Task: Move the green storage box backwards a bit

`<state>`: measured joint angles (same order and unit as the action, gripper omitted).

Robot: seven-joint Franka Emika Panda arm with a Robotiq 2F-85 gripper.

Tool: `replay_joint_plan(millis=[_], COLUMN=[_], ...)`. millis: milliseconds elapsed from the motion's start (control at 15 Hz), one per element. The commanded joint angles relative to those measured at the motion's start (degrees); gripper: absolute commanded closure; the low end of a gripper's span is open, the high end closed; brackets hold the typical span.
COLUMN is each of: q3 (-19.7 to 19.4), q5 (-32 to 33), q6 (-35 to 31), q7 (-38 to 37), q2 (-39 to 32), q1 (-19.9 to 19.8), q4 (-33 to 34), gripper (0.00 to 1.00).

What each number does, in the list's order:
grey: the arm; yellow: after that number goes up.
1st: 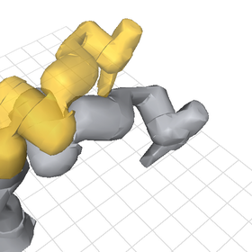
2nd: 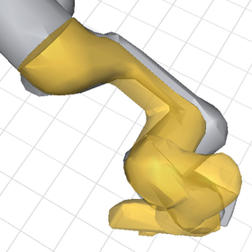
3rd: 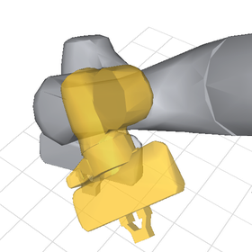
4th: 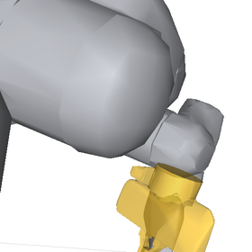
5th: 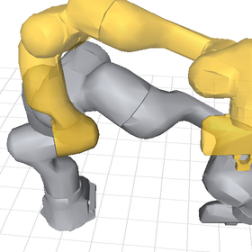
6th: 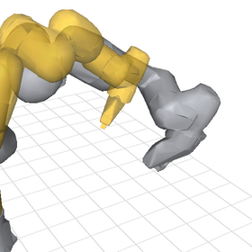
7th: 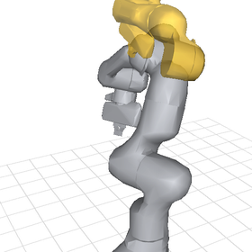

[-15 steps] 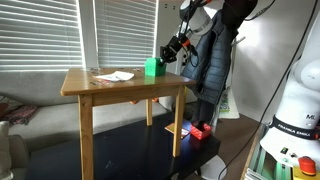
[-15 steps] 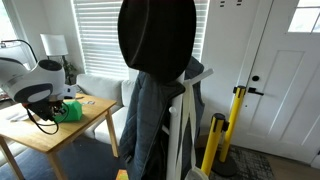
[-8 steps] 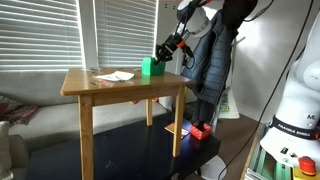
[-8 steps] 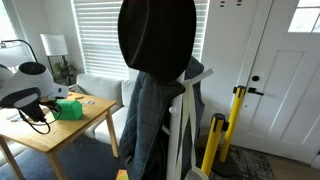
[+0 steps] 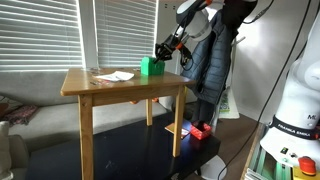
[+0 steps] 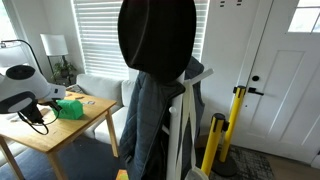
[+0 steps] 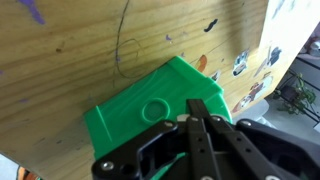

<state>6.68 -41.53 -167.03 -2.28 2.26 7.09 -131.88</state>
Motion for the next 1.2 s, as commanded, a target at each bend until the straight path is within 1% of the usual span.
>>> replay_joint_plan(millis=[0,200,267,400,467,533,667,733,800,867,933,1000,1067,1133], q3=[0.9,1.3,1.3,0.6,0.4,0.1,-1.1,-1.4,-1.5,-1.8,-2.0,-2.3,-2.3,-1.9], q5=[-0.5,0.4,1.6,6.1,10.4,12.1,16.2,20.5,22.4,23.5,24.4,24.6,25.3,27.6], q6=[-4.2,-5.5,-5.6,-2.0,1.1,4.0,12.9,15.8,18.6,21.9,24.0,26.9,29.1,32.4], q7=[-2.5,-4.2,-5.2,-9.1,-11.8,-12.4,-14.0,-16.1,-16.6,-16.3,-15.8,-14.2,-14.1,-15.2], q2=[-1.0,-1.5,-1.3,0.5,2.2,3.8,7.1,9.0,10.4,12.3,13.8,15.6,17.0,18.8], q1=[0.5,0.4,0.2,-0.3,-1.3,-1.6,-2.3,-3.3,-3.7,-4.0,-4.2,-4.1,-4.2,-4.8], q4=[-0.3,-0.3,-0.6,-1.9,-2.6,-2.4,-1.7,-1.7,-1.1,-0.3,0.3,1.2,1.9,2.5], gripper=[1.00,1.00,1.00,1.00,1.00,1.00,1.00,1.00,1.00,0.74,0.73,0.68,0.60,0.54])
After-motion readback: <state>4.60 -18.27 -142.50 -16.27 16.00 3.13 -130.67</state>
